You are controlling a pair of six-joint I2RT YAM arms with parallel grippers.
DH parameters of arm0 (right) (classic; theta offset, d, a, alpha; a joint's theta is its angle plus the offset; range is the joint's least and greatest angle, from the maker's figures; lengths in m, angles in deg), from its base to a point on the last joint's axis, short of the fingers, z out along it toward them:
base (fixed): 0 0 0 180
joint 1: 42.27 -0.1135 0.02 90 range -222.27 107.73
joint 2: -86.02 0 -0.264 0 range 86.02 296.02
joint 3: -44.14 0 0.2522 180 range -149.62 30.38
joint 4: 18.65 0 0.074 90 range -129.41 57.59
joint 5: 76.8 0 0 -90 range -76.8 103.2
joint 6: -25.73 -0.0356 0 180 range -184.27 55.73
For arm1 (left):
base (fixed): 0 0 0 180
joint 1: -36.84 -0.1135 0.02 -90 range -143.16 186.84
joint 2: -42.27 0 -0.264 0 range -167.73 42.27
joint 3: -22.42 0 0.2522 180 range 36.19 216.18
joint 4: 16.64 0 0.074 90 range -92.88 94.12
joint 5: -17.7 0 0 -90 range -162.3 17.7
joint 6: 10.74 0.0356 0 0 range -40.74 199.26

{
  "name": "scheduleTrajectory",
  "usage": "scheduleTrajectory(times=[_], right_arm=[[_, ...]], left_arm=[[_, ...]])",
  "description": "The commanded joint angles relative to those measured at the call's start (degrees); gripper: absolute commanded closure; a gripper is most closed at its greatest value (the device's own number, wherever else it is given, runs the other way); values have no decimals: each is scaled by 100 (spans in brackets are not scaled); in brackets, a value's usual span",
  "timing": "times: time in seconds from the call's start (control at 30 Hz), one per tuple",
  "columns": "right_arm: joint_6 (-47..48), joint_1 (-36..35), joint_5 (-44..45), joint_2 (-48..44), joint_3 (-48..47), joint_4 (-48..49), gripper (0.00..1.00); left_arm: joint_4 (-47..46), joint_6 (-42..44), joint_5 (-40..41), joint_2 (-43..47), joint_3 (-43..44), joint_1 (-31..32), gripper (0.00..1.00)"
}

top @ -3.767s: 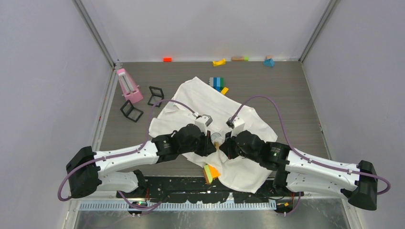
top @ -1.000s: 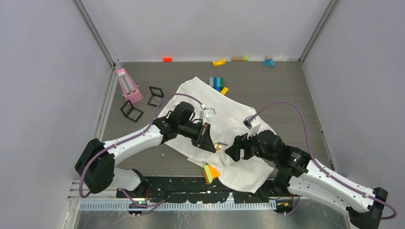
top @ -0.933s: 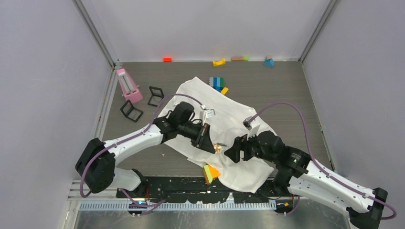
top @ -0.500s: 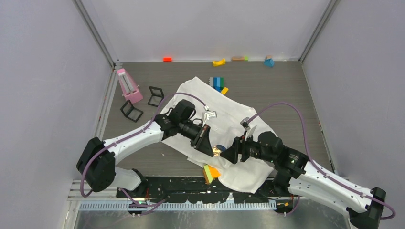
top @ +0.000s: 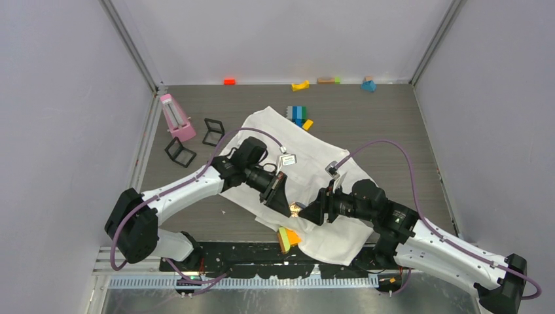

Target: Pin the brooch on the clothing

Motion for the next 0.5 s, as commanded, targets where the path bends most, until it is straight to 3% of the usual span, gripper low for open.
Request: scheduleTrajectory(times=[0.0,0.47], right_arm=[[-109,12,-229,-52,-25,508,41],[-153,12,-305,69,-48,696,43]], left_arm=[[-133,71,-452,52,73,32,100],[-152,113,-644,55,69,148,100]])
